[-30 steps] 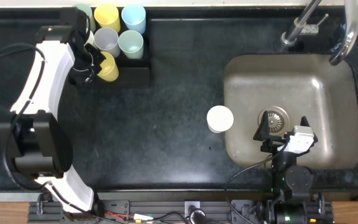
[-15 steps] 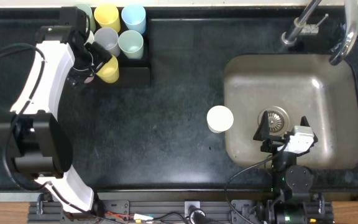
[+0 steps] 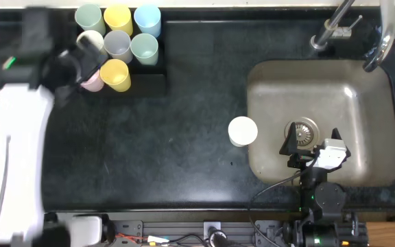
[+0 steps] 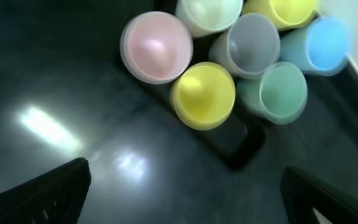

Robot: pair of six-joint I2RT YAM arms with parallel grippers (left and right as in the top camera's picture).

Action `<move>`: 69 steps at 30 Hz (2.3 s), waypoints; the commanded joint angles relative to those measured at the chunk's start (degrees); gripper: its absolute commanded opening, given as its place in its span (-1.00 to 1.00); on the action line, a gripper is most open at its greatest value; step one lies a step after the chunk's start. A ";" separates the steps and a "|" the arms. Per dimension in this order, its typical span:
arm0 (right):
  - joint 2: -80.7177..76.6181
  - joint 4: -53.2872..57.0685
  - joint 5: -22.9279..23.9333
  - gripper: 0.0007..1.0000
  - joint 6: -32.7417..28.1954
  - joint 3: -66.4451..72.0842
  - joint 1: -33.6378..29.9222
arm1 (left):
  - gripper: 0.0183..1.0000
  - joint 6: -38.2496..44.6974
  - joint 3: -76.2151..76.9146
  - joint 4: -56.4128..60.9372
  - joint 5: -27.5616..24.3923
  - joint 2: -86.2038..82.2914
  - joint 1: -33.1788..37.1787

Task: Store Cups

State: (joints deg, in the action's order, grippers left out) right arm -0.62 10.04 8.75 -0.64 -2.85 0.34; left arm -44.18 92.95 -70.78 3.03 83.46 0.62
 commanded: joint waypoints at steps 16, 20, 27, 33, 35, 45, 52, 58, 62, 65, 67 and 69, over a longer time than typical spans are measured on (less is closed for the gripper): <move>0.42 -0.35 -0.35 0.99 -0.22 0.02 -0.37 | 1.00 23.89 -58.31 23.71 10.91 -76.00 0.17; 0.42 -0.35 -0.35 1.00 -0.22 0.02 -0.37 | 1.00 40.37 -72.00 51.01 3.63 -77.64 0.17; 0.42 -0.35 -0.35 0.99 -0.22 0.02 -0.37 | 1.00 62.18 -87.62 82.36 -10.97 -78.18 0.17; 0.42 -0.35 -0.35 1.00 -0.20 0.02 -0.37 | 1.00 62.16 -92.48 71.97 -11.02 -83.12 0.17; 0.42 -0.35 -0.35 0.99 -0.22 0.02 -0.37 | 1.00 61.40 -92.48 67.06 -11.17 -83.32 0.17; 0.42 -0.35 -0.35 1.00 -0.22 0.02 -0.37 | 1.00 43.91 -92.50 65.85 -3.67 -83.30 0.17; 0.42 -0.35 -0.35 1.00 -0.22 0.02 -0.37 | 1.00 43.89 -92.50 65.96 -3.78 -83.27 0.00; 0.42 -0.35 -0.35 1.00 -0.22 0.02 -0.37 | 1.00 43.89 -92.50 65.96 -3.78 -83.27 0.02; 0.42 -0.35 -0.35 0.99 -0.22 0.02 -0.37 | 1.00 43.89 -92.50 65.96 -3.78 -83.27 0.02; 0.42 -0.35 -0.35 1.00 -0.22 0.02 -0.37 | 1.00 43.89 -92.50 65.96 -3.78 -83.27 0.02; 0.42 -0.35 -0.35 1.00 -0.20 0.02 -0.37 | 1.00 43.89 -92.50 65.96 -3.78 -83.27 0.02; 0.42 -0.35 -0.35 0.99 -0.22 0.02 -0.37 | 1.00 43.89 -92.50 65.96 -3.78 -83.27 0.02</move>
State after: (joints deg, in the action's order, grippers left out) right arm -0.62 10.07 8.34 -0.69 -2.81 0.34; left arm 0.32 0.51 -4.54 -1.43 0.86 0.64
